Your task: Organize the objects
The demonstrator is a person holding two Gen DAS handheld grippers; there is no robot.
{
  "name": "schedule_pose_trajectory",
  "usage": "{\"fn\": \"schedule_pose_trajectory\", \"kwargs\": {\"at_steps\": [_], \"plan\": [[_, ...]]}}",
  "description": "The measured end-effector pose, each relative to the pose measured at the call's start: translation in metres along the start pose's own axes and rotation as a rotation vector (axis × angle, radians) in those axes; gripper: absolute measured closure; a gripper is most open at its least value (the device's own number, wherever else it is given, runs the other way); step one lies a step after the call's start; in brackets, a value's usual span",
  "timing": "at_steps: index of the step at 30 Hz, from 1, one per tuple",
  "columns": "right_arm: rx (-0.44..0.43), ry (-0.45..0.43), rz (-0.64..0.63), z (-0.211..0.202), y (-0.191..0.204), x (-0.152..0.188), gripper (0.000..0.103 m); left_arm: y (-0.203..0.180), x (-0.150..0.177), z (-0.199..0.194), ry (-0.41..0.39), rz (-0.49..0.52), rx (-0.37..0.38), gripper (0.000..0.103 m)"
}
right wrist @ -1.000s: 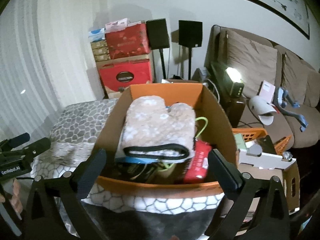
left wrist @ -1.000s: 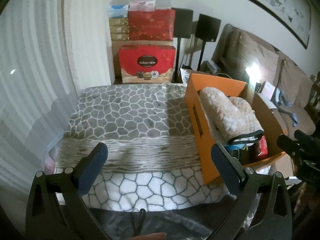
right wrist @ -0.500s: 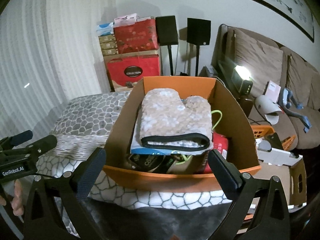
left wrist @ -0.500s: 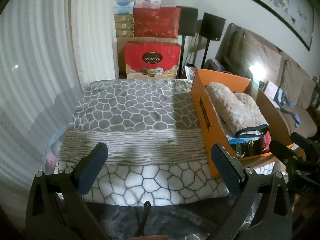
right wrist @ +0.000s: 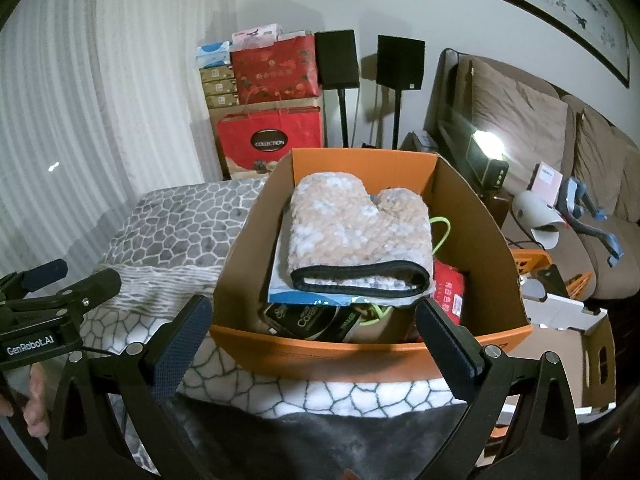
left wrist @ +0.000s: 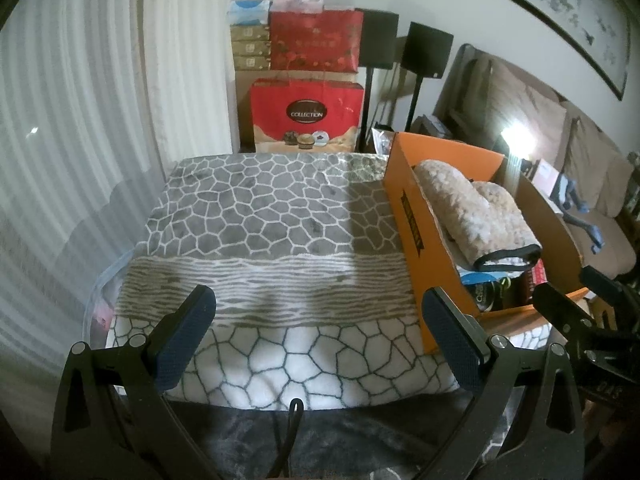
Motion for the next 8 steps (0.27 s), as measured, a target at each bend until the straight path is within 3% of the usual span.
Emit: {"fn": "schedule_pose_trajectory", "kwargs": {"at_steps": [8], "plan": [[0.005,0.003,0.005,0.0006,-0.0011,0.0003,0.000,-0.0016,0.0004,-0.0001,-0.001,0.005,-0.001,0.000]]}}
Point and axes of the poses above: each gripper's, at about its wrist camera, not at the fingertips, and z roughly the way its jaws point, y to its left, x to its underside, the point moved 10 cm from there along z, roughly the way its jaws point, and after that the axes turned 4 degrees about z, right-handed, at the moved point
